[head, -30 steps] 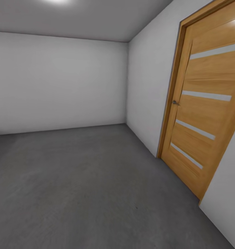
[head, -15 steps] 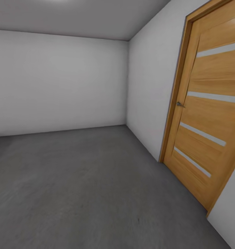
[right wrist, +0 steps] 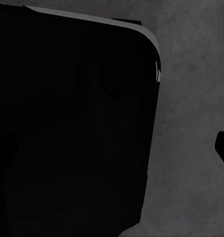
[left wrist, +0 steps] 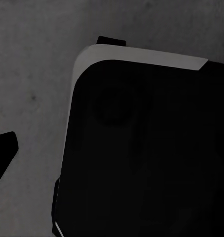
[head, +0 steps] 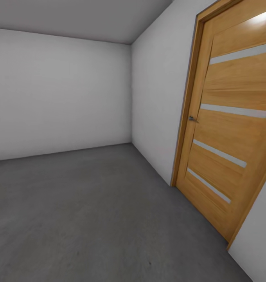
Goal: Move the two storage containers from the living room to the garage. In the garage, place one container on the floor and stack the other container on top of it (either order is fine).
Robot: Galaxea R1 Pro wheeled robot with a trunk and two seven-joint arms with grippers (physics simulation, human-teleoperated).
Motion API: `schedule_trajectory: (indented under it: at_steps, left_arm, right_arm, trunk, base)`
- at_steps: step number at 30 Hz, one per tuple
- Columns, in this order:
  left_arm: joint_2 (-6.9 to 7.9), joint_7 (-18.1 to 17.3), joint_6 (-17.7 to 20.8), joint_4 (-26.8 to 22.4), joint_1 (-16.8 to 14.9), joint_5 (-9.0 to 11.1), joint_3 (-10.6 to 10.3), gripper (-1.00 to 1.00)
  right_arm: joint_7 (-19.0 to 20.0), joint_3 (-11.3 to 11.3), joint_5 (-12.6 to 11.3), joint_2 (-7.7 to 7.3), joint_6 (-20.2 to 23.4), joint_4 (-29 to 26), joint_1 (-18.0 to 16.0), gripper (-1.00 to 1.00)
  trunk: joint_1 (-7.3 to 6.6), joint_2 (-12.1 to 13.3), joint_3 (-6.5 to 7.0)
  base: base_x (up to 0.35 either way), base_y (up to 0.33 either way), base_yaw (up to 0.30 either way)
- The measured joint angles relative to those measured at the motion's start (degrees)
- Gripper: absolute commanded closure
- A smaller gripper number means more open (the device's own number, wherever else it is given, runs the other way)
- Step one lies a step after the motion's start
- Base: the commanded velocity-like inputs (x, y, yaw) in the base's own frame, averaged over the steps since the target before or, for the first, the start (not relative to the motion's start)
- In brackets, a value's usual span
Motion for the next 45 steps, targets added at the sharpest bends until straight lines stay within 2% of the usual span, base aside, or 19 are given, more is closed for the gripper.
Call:
schedule_trajectory:
  at_steps: [19, 45]
  left_arm:
    - [0.07, 0.0, 0.0, 0.0, 0.0, 0.0, 0.0, -1.0]
    - [0.09, 0.0, 0.0, 0.0, 0.0, 0.0, 0.0, -1.0]
  right_arm:
    - [0.0, 0.0, 0.0, -0.03, -0.1, 0.0, 0.0, -1.0]
    - [0.0, 0.0, 0.0, -0.03, -0.1, 0.0, 0.0, -1.0]
  trunk:
    - [0.0, 0.0, 0.0]
    - [0.0, 0.0, 0.0]
  base:
    - [0.325, 0.025, -0.282]
    - [0.305, 0.205, -0.285]
